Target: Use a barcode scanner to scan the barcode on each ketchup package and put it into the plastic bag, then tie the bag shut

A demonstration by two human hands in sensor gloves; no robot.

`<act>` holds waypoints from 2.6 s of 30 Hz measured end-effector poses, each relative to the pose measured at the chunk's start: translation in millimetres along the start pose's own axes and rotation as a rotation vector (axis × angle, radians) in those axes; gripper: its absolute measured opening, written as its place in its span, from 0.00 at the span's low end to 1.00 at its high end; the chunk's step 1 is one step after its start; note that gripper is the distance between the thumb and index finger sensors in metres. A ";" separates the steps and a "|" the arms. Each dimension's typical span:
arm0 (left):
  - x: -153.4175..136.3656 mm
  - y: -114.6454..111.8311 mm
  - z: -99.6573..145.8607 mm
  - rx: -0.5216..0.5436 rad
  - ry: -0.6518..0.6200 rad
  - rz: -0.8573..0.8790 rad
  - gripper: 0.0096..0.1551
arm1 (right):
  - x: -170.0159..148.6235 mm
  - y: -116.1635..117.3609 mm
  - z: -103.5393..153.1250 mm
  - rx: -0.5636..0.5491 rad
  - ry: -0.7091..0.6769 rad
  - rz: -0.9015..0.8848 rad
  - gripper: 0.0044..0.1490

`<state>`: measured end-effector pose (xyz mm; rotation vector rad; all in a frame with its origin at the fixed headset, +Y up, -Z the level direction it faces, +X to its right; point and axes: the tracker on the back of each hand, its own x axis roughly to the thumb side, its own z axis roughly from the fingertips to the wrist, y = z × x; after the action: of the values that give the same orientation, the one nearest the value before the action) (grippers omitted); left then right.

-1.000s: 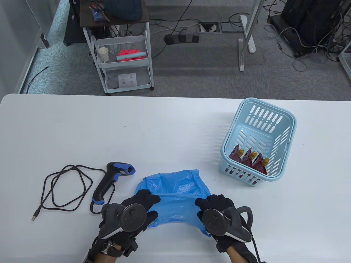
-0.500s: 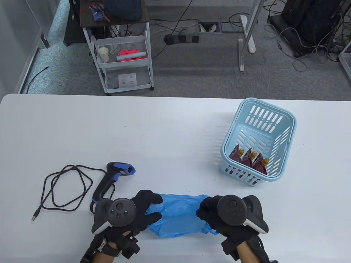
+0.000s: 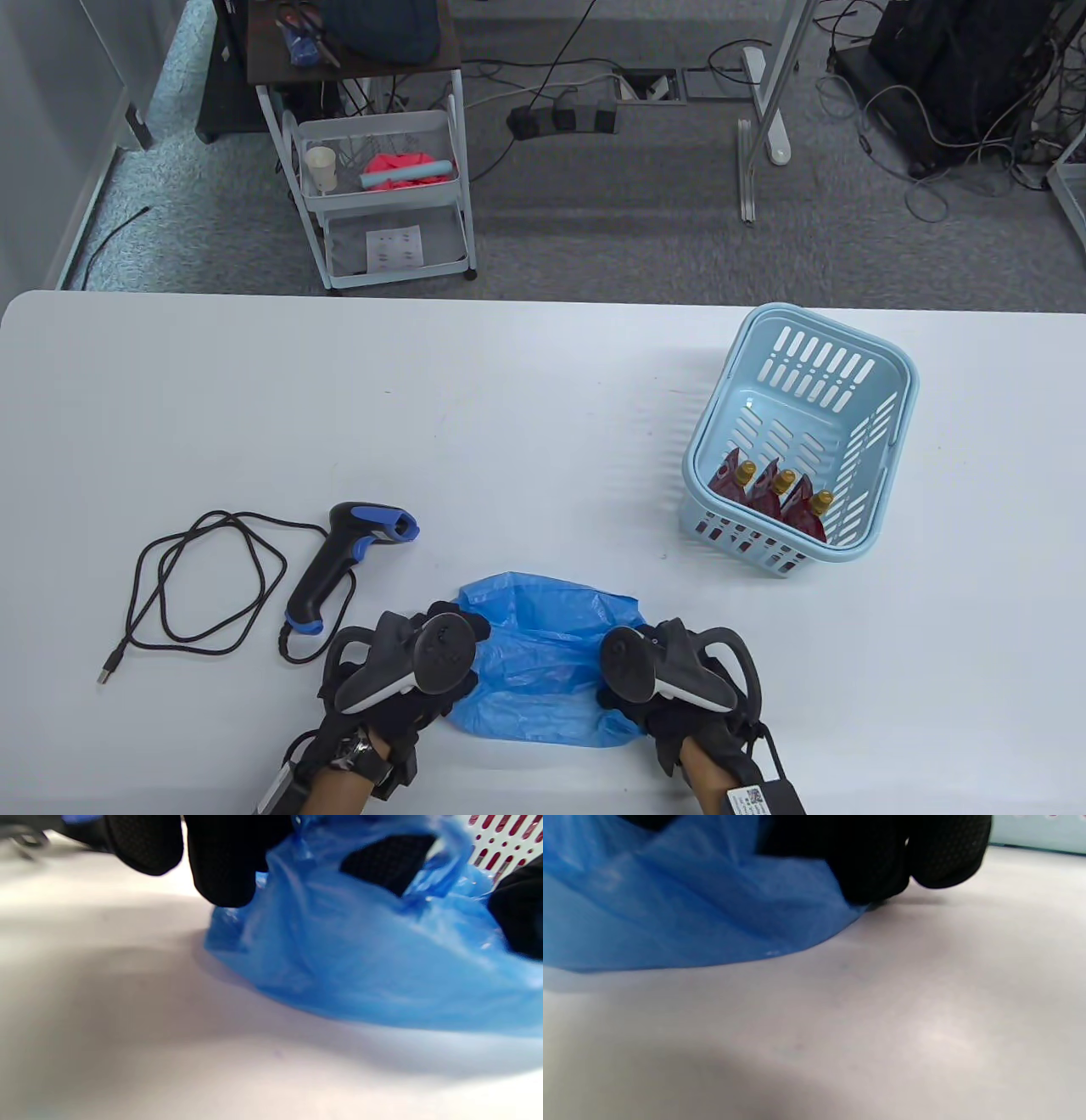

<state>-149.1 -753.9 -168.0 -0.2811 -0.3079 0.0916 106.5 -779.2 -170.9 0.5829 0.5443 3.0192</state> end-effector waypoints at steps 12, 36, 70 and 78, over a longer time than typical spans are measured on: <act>-30.1 42.2 24.2 0.147 0.046 0.171 0.39 | -1.7 -0.9 1.1 -0.001 0.043 0.059 0.54; 73.0 -7.5 2.5 -0.017 -0.163 -0.393 0.22 | 2.1 -1.9 -4.6 0.010 0.050 0.022 0.54; 11.6 -18.7 -21.7 -0.170 0.009 -0.073 0.68 | -7.7 -71.4 41.5 -0.501 -0.028 -0.204 0.24; 15.3 -19.5 -21.4 -0.183 -0.012 -0.088 0.68 | 11.7 -25.7 1.2 -0.171 0.039 0.126 0.23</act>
<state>-127.1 -776.1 -177.6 -0.4479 -0.3410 -0.0221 94.8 -753.7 -174.4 0.5698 0.2553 3.1585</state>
